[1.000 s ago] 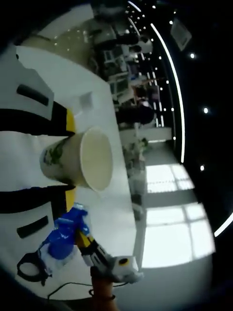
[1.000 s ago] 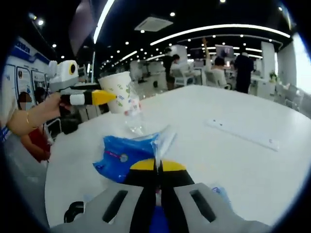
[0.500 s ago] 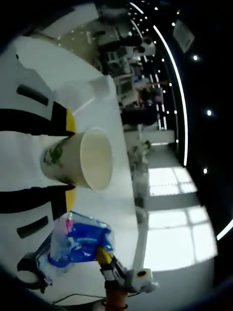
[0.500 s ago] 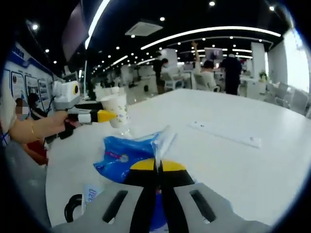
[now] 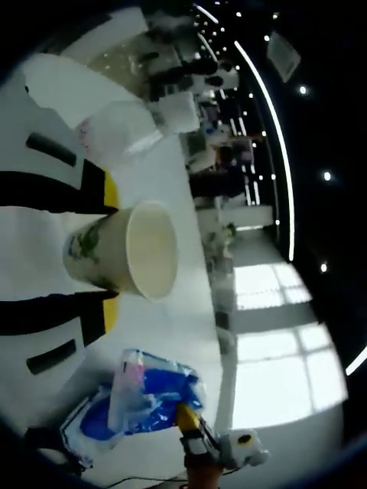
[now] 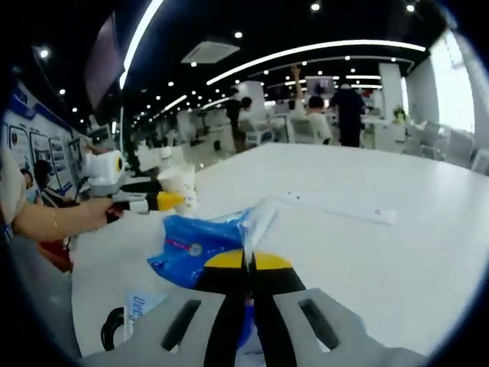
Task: Arrange the tabletop items into an orderly group along one side of the table until the central work area is clear of visible clutter.
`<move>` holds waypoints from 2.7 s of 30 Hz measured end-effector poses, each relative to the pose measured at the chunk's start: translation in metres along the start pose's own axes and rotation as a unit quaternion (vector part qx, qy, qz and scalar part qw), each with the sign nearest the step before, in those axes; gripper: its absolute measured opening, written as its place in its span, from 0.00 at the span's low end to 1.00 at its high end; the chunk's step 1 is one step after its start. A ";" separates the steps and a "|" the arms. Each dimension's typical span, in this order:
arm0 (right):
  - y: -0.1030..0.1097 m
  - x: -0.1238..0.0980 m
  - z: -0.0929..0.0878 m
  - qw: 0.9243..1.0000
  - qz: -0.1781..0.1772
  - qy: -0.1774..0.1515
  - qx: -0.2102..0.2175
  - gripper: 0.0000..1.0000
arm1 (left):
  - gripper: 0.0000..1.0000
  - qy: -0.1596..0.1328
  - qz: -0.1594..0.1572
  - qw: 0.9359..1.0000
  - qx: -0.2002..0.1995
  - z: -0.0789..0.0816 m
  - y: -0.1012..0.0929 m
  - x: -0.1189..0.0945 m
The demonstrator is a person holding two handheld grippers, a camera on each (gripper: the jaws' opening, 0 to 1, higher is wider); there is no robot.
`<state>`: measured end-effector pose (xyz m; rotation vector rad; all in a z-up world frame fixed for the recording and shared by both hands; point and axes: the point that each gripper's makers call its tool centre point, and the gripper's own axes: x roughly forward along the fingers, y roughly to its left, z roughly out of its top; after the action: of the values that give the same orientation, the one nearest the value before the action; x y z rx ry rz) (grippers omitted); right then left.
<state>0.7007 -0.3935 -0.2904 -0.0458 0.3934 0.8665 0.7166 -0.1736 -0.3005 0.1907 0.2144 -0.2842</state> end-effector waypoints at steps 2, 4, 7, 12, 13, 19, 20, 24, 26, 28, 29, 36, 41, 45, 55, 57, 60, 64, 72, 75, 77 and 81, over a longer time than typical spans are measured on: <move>-0.004 -0.002 0.001 1.000 -0.006 -0.003 0.002 0.01 | 0.37 -0.002 -0.004 1.000 -0.012 -0.002 -0.002 0.002; -0.007 -0.004 0.000 1.000 -0.009 -0.003 0.006 0.01 | 0.37 -0.001 -0.002 1.000 -0.020 -0.005 -0.001 0.004; -0.012 -0.007 0.000 1.000 -0.016 -0.004 0.006 0.01 | 0.37 0.003 0.002 0.999 -0.032 -0.011 0.002 0.006; -0.020 -0.014 -0.001 0.999 -0.030 -0.007 0.013 0.01 | 0.37 0.008 0.007 0.997 -0.070 -0.023 0.005 0.010; -0.022 -0.016 -0.002 0.999 -0.033 -0.007 0.015 0.01 | 0.37 0.008 0.008 0.997 -0.072 -0.025 0.006 0.011; -0.035 -0.027 -0.003 0.998 -0.050 -0.013 0.027 0.01 | 0.37 0.021 0.009 0.998 -0.065 -0.035 0.004 0.017; -0.039 -0.029 -0.002 0.998 -0.052 -0.015 0.031 0.01 | 0.37 0.020 0.006 0.998 -0.056 -0.035 0.002 0.018; -0.053 -0.037 -0.001 0.997 -0.063 -0.022 0.043 0.01 | 0.37 0.024 0.006 0.999 -0.032 -0.038 -0.001 0.019; -0.057 -0.040 -0.001 0.996 -0.069 -0.023 0.046 0.01 | 0.37 0.027 0.004 0.999 -0.038 -0.040 -0.002 0.020; -0.060 -0.043 -0.001 0.996 -0.073 -0.026 0.050 0.01 | 0.37 0.027 0.004 0.999 -0.040 -0.042 -0.002 0.021; -0.061 -0.045 -0.001 0.995 -0.074 -0.027 0.053 0.01 | 0.37 0.027 0.005 0.999 -0.040 -0.042 -0.002 0.022; -0.067 -0.054 -0.006 0.994 -0.086 -0.025 0.057 0.01 | 0.38 0.020 0.011 0.998 -0.066 -0.046 0.001 0.027; -0.072 -0.060 -0.012 0.993 -0.097 -0.022 0.064 0.01 | 0.38 0.022 0.011 0.998 -0.057 -0.050 -0.002 0.027; -0.075 -0.063 -0.016 0.992 -0.104 -0.020 0.069 0.01 | 0.38 0.027 0.013 0.998 -0.060 -0.051 -0.002 0.026; -0.090 -0.073 -0.016 0.989 -0.120 -0.028 0.078 0.02 | 0.43 0.044 0.008 0.998 -0.051 -0.056 -0.009 0.016; -0.092 -0.075 -0.015 0.989 -0.120 -0.030 0.080 0.02 | 0.45 0.046 0.004 0.997 -0.057 -0.057 -0.011 0.015; -0.097 -0.077 -0.015 0.989 -0.123 -0.029 0.079 0.02 | 0.45 0.054 -0.005 0.997 -0.058 -0.057 -0.014 0.011; -0.105 -0.081 -0.017 0.989 -0.129 -0.024 0.075 0.02 | 0.49 0.060 -0.014 0.996 -0.072 -0.058 -0.016 0.004; -0.121 -0.089 -0.022 0.988 -0.137 -0.017 0.070 0.02 | 0.59 0.079 -0.038 0.992 -0.093 -0.064 -0.028 -0.015; -0.125 -0.091 -0.024 0.988 -0.137 -0.016 0.072 0.02 | 0.59 0.094 -0.041 0.990 -0.093 -0.070 -0.029 -0.020; -0.127 -0.091 -0.026 0.988 -0.138 -0.013 0.070 0.02 | 0.62 0.097 -0.044 0.990 -0.092 -0.071 -0.029 -0.025; -0.133 -0.093 -0.029 0.988 -0.142 -0.007 0.067 0.02 | 0.73 0.092 -0.051 0.990 -0.089 -0.067 -0.031 -0.034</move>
<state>0.7373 -0.5543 -0.3005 0.0280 0.4191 0.5584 0.6633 -0.1802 -0.3615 0.0278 0.4313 -0.3473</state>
